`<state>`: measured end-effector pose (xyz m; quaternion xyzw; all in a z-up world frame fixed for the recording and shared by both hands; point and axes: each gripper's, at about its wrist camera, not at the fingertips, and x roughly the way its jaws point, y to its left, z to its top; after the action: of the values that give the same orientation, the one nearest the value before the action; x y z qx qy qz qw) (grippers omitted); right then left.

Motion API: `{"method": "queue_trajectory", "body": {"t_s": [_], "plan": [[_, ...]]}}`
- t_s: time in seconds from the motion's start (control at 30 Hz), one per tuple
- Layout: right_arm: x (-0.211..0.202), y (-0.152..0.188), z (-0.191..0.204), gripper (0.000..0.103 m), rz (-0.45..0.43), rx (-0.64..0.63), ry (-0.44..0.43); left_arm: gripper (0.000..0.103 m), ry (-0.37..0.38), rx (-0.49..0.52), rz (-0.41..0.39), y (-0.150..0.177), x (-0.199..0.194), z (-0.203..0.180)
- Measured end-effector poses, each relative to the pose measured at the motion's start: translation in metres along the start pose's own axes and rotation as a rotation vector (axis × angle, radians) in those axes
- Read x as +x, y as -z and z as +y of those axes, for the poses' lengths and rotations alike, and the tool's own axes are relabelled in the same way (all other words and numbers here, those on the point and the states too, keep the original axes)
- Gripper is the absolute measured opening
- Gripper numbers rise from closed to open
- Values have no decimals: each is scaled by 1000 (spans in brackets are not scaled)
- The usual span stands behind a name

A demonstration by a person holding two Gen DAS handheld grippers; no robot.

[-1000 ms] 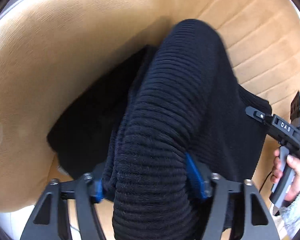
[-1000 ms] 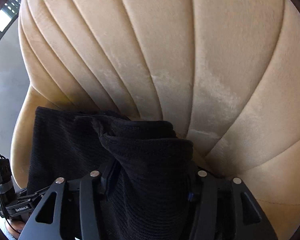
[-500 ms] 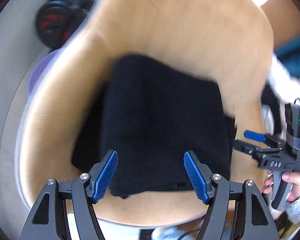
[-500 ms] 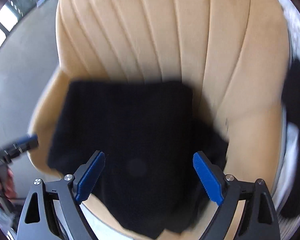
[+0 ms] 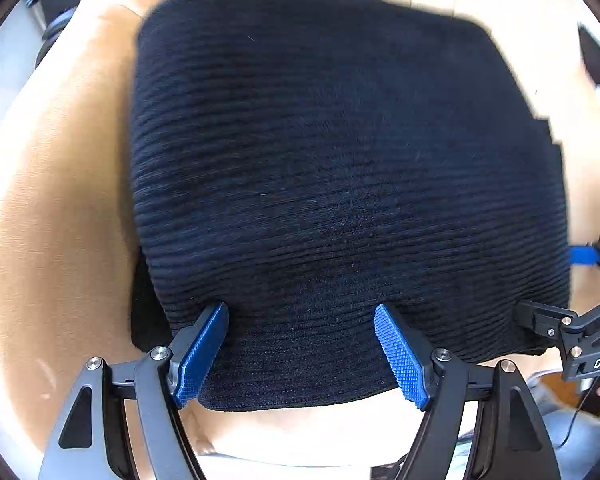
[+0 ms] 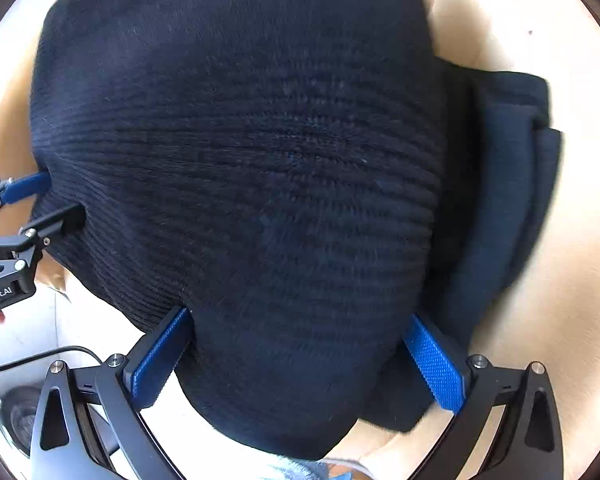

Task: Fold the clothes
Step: 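Press the placed garment flat on the seat with both open grippers, then move both open grippers away toward the pile of clothes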

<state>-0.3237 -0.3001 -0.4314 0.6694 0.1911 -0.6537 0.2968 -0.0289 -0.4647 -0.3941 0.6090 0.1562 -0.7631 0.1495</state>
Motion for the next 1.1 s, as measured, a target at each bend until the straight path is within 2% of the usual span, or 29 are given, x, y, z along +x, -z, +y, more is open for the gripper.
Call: {"method": "queue_trajectory", "body": {"t_s": [0.1,0.17,0.33,0.4,0.53,0.57,0.77,0.93,1.0,1.1], "plan": [[-30,-1,-5,103,-81,37,1,76,8,-15,-87,-14,-32,13],[-47,-5,-2,103,-143,16,27,76,9,-41,-149,-32,-49,27],[-48,-11,31,103,-217,-165,65,76,69,-115,-208,-76,-37,63],[-43,-8,45,103,-226,-229,63,76,110,-113,-201,-86,-20,69],[-21,2,66,103,-216,-361,109,76,79,-77,-176,-96,20,65],[-16,1,66,103,-207,-364,102,76,72,-77,-154,-102,40,53],[-2,-27,65,103,-144,-342,23,81,35,-89,-64,-131,58,44],[-13,-43,67,103,-108,-321,-11,82,14,-121,-13,-133,52,44],[-33,-48,58,103,-113,-267,-36,82,2,-130,6,-130,45,43],[-66,-54,44,103,-123,-181,-76,83,32,-169,12,-114,19,44]]}}
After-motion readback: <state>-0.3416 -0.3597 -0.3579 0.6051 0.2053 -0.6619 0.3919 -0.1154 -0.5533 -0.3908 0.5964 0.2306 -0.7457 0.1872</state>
